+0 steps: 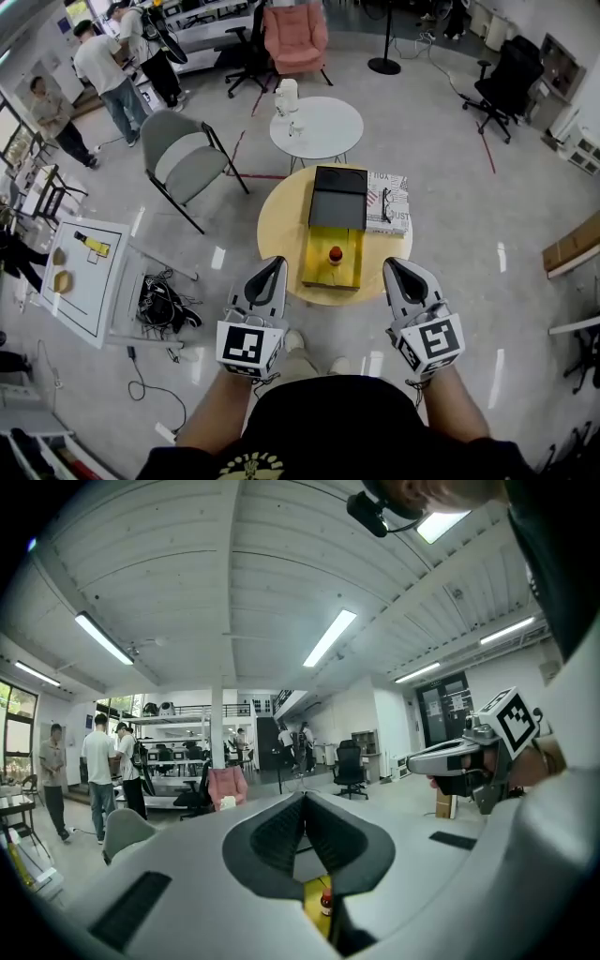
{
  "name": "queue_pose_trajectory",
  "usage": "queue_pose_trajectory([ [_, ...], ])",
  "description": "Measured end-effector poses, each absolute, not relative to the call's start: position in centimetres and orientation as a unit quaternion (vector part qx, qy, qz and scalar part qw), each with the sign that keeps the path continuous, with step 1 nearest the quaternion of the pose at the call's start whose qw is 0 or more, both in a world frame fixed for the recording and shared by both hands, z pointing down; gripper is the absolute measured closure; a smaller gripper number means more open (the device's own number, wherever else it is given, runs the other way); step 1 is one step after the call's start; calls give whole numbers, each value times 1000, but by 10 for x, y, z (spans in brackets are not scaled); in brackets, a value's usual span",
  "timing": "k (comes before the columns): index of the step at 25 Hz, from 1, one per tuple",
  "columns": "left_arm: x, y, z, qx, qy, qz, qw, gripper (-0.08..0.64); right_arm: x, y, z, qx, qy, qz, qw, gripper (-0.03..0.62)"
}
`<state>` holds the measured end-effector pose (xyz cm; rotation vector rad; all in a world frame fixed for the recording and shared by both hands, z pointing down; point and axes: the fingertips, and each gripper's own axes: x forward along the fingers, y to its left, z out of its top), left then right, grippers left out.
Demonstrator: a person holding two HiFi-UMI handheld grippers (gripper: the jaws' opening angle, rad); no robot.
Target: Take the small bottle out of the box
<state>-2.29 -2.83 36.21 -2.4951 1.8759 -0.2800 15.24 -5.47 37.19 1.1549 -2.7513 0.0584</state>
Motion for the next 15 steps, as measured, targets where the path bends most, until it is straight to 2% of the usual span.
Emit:
queue_pose_trajectory([
  [15,-58,-70,362,-808,581,-92,1,546,116,-87,373,403,-912,23,77,577],
])
